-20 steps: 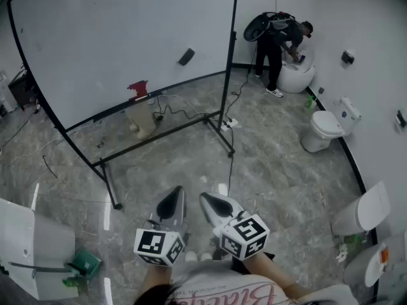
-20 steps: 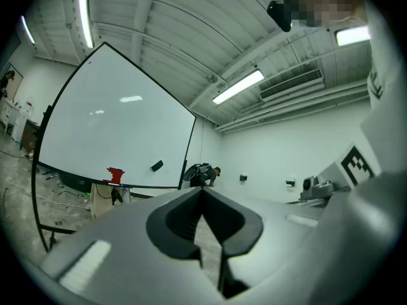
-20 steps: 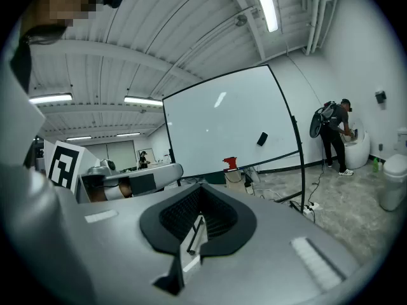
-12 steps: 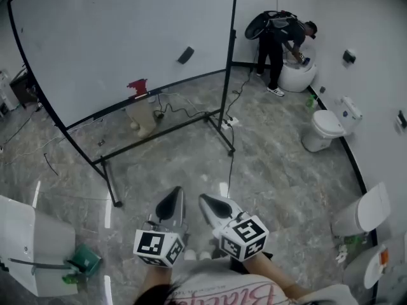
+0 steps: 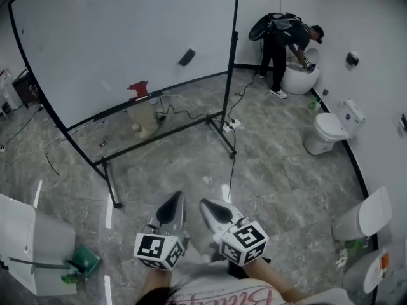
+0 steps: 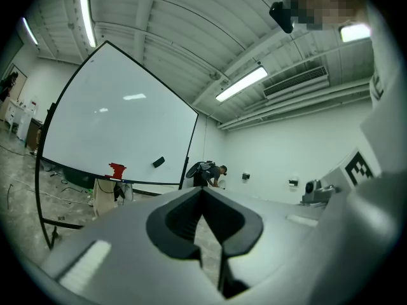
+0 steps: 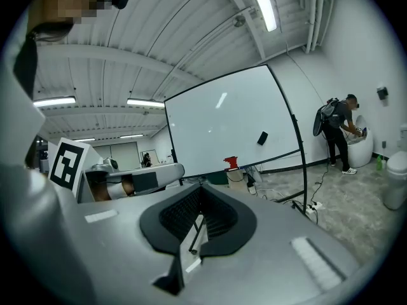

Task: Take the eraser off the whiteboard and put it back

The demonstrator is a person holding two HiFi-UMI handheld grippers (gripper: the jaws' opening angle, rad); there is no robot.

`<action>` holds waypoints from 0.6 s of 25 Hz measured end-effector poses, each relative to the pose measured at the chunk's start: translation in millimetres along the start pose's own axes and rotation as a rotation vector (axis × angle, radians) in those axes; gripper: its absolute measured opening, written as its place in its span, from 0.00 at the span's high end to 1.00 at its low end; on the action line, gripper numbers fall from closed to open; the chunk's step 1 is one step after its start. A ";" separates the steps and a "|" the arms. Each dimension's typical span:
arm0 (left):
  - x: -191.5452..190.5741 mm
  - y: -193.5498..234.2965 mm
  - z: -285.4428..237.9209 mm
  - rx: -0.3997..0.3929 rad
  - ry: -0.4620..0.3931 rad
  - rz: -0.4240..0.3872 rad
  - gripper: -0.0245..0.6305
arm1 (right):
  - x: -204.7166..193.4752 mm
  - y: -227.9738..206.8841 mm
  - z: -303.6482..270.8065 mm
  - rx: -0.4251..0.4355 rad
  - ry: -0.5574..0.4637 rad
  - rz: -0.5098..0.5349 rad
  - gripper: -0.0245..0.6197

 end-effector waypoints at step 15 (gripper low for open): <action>3.4 70.1 -87.3 -0.048 -0.015 -0.011 0.96 | 34.0 -44.3 -87.6 -0.019 -0.008 -0.045 0.96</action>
Point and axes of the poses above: the fingertips, and each gripper's own axes: z backward along the fingers, y to its left, x out of its top, the point moved 10 cm from there along z, backward along the fingers, and after that the axes turned 12 degrees about -z, right-handed, at the moved point
